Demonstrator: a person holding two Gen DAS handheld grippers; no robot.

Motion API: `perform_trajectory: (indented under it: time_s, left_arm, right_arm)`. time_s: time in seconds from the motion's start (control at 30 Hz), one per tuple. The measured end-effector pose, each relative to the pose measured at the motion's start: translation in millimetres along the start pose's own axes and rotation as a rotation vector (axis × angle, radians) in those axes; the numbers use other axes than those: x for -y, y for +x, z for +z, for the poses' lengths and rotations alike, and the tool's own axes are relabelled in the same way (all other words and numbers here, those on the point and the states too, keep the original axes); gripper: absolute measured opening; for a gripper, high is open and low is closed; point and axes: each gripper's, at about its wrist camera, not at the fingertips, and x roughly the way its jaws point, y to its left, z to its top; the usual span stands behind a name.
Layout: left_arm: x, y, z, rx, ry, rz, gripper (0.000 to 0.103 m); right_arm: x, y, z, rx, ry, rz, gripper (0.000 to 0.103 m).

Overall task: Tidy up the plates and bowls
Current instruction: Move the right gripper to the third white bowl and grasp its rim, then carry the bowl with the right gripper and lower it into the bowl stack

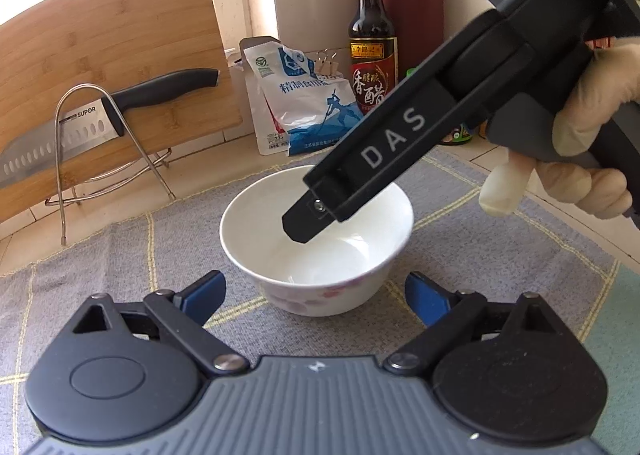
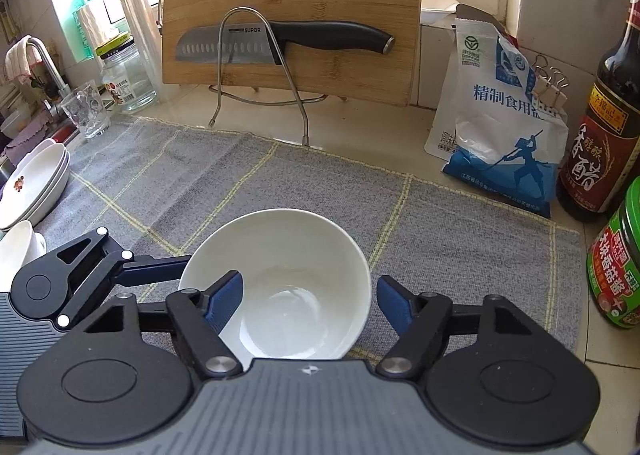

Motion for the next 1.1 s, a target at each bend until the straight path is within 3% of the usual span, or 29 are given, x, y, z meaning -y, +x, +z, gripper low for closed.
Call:
perform_trajectory:
  time_s: [0.33, 0.87, 1.1]
  left_arm:
    - [-1, 4, 5, 0.020, 0.012, -0.010, 0.089]
    - [-2, 6, 7, 0.002, 0.017, -0.017, 0.088]
    - [-2, -8, 9, -0.009, 0.031, -0.019, 0.088]
  right_arm:
    - [2, 6, 5, -0.017, -0.015, 0.020, 0.072]
    - [12, 8, 7, -0.034, 0.050, 0.086, 0.069]
    - [-1, -8, 9, -0.026, 0.038, 0.090, 0.069]
